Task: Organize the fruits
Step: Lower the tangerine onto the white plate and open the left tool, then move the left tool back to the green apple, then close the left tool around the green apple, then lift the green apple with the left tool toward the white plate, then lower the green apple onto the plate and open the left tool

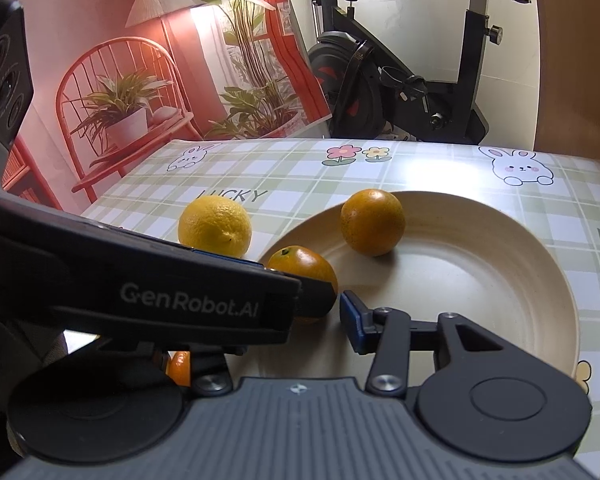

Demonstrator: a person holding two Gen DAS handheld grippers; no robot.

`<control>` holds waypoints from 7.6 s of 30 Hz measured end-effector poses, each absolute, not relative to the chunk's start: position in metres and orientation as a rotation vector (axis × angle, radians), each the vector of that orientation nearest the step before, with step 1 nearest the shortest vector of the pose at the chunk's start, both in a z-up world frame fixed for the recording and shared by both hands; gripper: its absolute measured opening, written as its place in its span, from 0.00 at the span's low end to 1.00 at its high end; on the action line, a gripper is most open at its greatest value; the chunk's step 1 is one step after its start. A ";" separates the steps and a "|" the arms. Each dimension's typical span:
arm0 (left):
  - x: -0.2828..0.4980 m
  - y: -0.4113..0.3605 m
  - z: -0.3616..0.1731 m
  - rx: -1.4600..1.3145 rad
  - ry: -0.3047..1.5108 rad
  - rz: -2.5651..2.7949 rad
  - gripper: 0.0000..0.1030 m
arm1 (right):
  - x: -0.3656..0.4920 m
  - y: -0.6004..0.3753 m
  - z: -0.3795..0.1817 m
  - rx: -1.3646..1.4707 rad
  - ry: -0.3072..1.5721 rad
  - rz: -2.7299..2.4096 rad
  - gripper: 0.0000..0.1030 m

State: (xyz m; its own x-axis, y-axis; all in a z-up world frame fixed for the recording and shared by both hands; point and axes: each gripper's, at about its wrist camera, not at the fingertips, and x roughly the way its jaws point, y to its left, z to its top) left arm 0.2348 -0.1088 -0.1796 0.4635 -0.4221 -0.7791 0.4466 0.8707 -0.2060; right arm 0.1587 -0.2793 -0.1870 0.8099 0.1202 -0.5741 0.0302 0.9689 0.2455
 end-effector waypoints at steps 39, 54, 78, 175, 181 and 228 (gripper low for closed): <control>0.117 -0.025 -0.149 -0.092 0.822 -0.519 0.47 | 0.058 -0.205 -0.181 0.059 0.556 0.129 0.47; 0.117 -0.027 -0.171 -0.102 0.895 -0.544 0.46 | 0.073 -0.196 -0.195 0.054 0.609 0.181 0.49; 0.122 -0.016 -0.195 -0.238 0.961 -0.521 0.47 | 0.070 -0.181 -0.204 0.086 0.602 0.231 0.48; 0.185 -0.111 -0.134 -0.119 0.844 -0.621 0.48 | 0.094 -0.269 -0.126 0.163 0.459 0.053 0.47; 0.207 -0.134 -0.155 -0.068 0.896 -0.632 0.48 | 0.111 -0.295 -0.149 0.206 0.509 0.026 0.47; 0.221 -0.145 -0.162 0.054 0.863 -0.580 0.54 | 0.153 -0.321 -0.169 0.275 0.595 -0.010 0.48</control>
